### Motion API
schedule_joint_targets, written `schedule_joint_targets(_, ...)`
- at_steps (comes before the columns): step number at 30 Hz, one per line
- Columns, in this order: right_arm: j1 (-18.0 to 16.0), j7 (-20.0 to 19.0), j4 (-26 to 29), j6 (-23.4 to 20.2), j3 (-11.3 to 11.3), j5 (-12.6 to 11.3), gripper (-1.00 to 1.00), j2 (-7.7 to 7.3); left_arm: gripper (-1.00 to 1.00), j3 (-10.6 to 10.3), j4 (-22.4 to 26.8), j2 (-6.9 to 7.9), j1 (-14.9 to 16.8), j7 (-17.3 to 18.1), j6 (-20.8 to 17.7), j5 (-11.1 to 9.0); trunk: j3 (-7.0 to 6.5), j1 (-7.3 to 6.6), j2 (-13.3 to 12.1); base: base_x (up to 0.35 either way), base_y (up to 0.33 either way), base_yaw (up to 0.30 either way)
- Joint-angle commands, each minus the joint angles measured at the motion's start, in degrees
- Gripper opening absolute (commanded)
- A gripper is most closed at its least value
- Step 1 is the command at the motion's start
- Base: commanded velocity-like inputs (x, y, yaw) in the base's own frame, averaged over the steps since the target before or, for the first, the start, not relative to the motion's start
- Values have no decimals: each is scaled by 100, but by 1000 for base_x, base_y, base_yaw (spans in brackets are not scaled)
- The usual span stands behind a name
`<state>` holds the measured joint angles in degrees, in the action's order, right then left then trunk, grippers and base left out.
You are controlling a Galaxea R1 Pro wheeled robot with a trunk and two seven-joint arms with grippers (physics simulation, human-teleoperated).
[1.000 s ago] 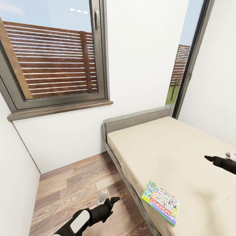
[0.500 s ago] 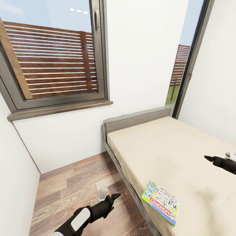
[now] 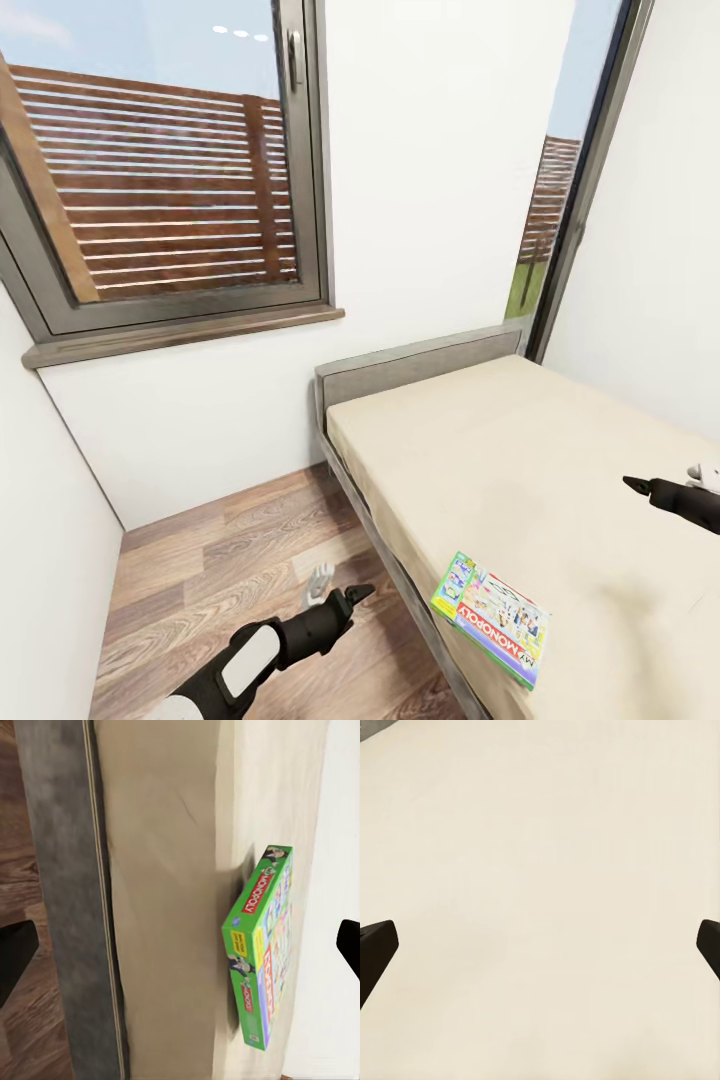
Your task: Put all the toys in the child's room - the three board games (two on the bed and one on the table), the two jigsaw puzzles on the table, and the tennis ball on the table - inside the toy box on the table in the child's room.
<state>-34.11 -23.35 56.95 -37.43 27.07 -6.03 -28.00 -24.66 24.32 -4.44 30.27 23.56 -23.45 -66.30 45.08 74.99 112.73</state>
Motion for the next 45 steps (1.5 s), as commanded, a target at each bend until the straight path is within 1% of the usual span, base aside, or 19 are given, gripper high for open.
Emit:
schedule_joint_targets(1,5,7,16,-45,9,-57,100,1,100,-31,-5,3,13,17,-17,-24,5,-1,3,0,0,0)
schedule_joint_targets(11,28,6,50,-49,9,-58,100,4,100,-56,-6,4,37,43,-17,34,5,-1,3,0,0,-32)
schedule_joint_targets(21,35,6,59,-52,9,-60,100,5,100,-64,-6,5,46,50,-15,51,5,-1,3,0,0,-189)
schedule_joint_targets(29,36,6,61,-53,9,-62,100,5,100,-49,-8,24,58,51,-16,54,5,-1,3,0,0,-96)
schedule_joint_targets(45,36,6,72,-54,16,-63,100,-3,100,-24,-89,92,267,33,-5,54,5,-1,3,0,0,-19)
